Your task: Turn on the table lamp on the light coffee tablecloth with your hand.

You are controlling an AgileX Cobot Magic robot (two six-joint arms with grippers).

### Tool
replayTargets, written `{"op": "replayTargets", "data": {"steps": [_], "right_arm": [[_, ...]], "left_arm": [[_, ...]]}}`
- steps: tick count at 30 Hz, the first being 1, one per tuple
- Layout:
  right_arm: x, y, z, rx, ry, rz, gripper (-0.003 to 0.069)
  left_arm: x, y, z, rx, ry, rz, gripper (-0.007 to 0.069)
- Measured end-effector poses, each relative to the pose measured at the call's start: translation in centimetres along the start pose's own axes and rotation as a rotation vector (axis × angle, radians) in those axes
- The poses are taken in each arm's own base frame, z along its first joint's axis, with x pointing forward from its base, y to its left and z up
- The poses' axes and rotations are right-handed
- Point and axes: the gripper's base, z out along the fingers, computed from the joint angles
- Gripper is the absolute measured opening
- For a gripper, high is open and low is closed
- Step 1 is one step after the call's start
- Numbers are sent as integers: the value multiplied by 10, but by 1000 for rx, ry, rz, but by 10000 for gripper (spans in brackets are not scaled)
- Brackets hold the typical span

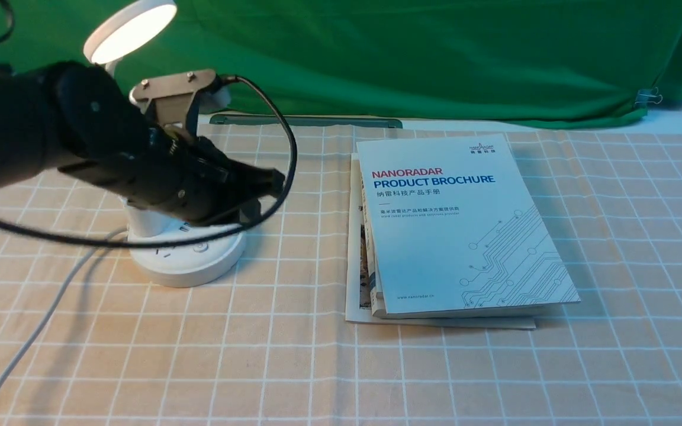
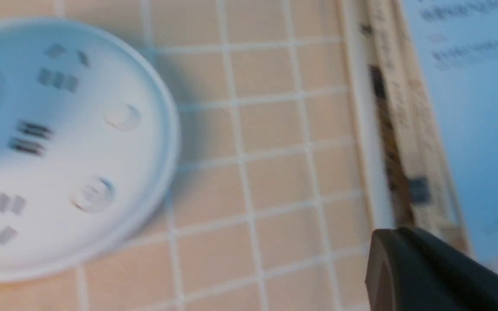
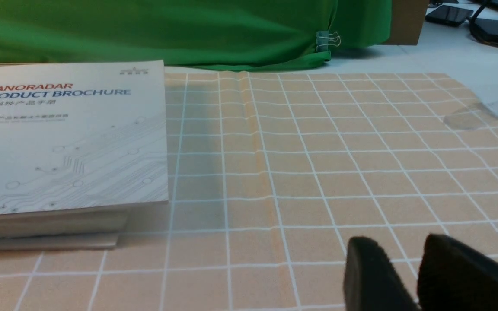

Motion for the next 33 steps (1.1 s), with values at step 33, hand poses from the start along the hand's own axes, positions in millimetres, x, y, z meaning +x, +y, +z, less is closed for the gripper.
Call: {"op": "replayTargets", "data": {"steps": [33], "right_arm": [[0,0,0,1,-1,0,241]], "left_arm": [[94,-27,-131,-46,-623,700,2]]}}
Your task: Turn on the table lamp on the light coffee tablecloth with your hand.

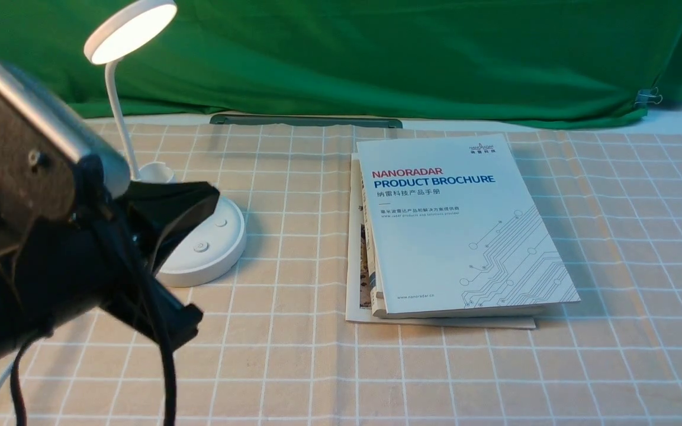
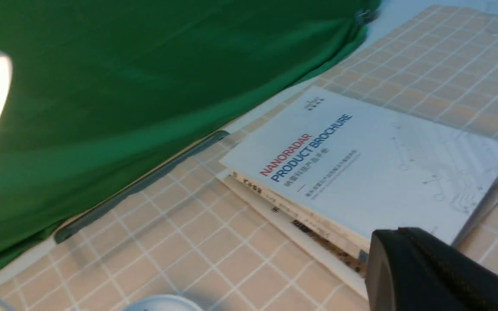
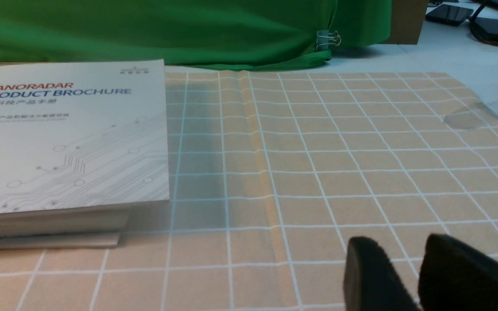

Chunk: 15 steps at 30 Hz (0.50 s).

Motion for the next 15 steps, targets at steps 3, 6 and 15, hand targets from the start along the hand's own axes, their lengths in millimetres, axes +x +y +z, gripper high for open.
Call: {"op": "replayTargets", "data": {"steps": [3,6,15], "right_arm": [[0,0,0,0,0,0,241],[0,0,0,0,0,0,241],[0,0,0,0,-1,0,241]], "left_arm": [[37,-4,-17,-72,-18,15,2],[67,-8,-35,-131,-52,-22,3],[114,-10,-75,-315,-293,-31,19]]}}
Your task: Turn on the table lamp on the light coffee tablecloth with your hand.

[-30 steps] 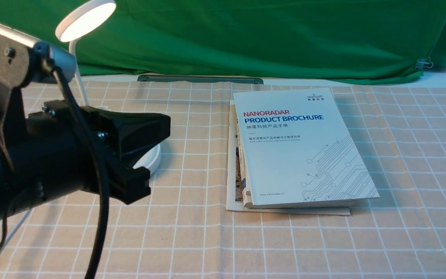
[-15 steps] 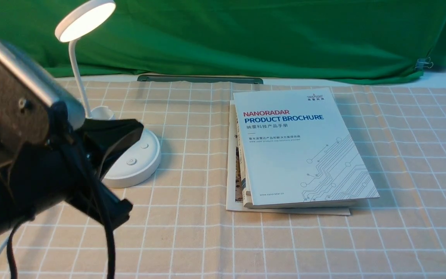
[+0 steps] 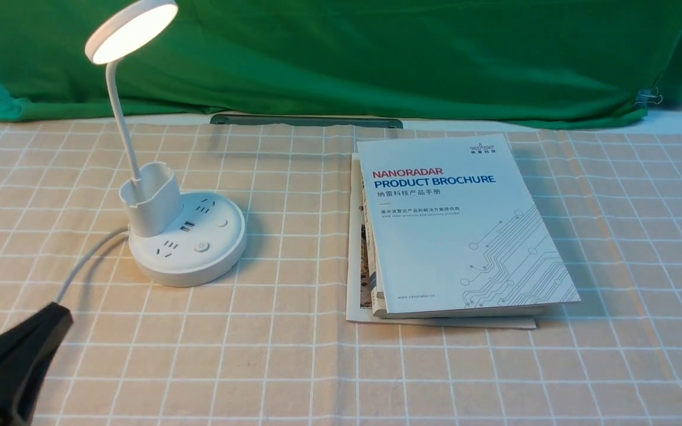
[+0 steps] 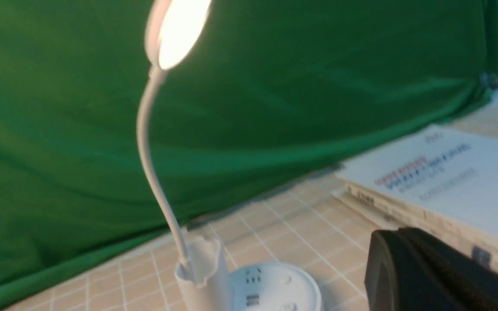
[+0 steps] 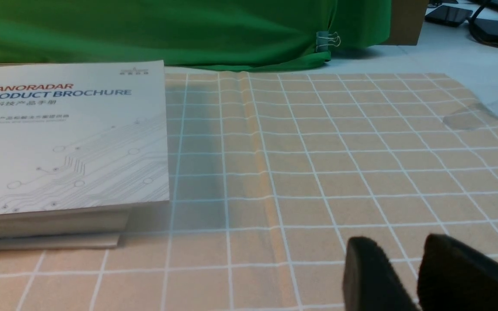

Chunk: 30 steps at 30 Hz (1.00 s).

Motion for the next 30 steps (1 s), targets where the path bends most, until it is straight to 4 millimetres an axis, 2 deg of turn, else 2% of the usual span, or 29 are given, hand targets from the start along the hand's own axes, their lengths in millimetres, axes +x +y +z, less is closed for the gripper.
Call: {"op": "replayTargets", "data": {"steps": [5,10,16,20,30], "right_arm": [[0,0,0,0,1,0,241],[0,0,0,0,1,0,241],[0,0,0,0,1,0,241],[0,0,0,0,1,0,241],[0,0,0,0,1,0,241]], "left_arm": [[-7,9,-4,-88,-88,-48,21],[-8,15,-9,-169,-98,-102,21],[9,8,-18,-154,75,-235,21],[28,2,-31,-175,277,-305,21],[32,6,-34,-277,309,-357,21]]}}
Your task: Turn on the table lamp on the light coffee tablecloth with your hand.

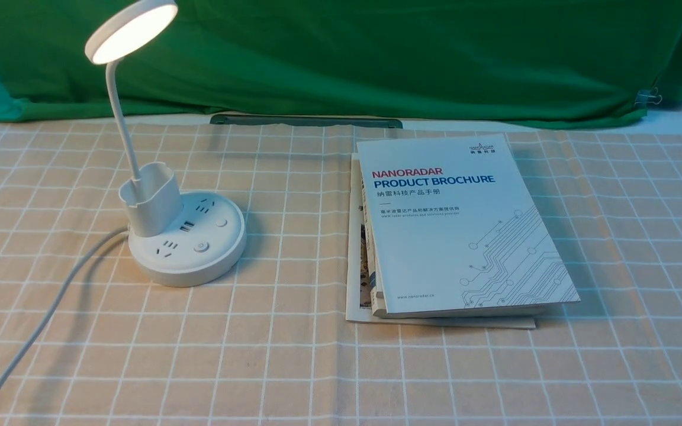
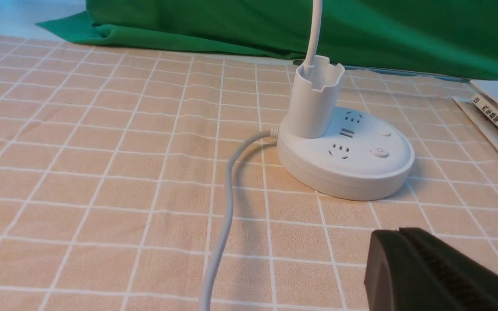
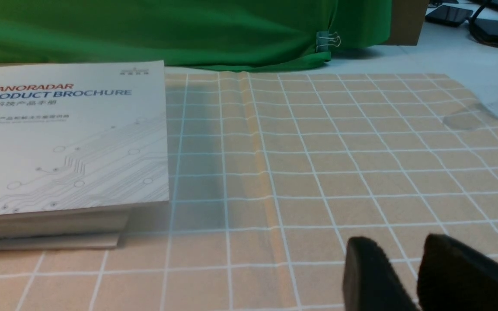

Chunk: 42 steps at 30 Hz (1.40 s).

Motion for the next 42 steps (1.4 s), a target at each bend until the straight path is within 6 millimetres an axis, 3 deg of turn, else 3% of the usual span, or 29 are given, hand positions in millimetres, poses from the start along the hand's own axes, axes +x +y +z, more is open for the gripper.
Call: {"op": "replayTargets", "data": {"steps": [11,42], "right_arm": [[0,0,0,0,0,0,241],[0,0,0,0,-1,0,241]], "left_arm": [[-1,-5,0,88,-3,36,21],[-2,-4,0,80,-24,50,21]]}}
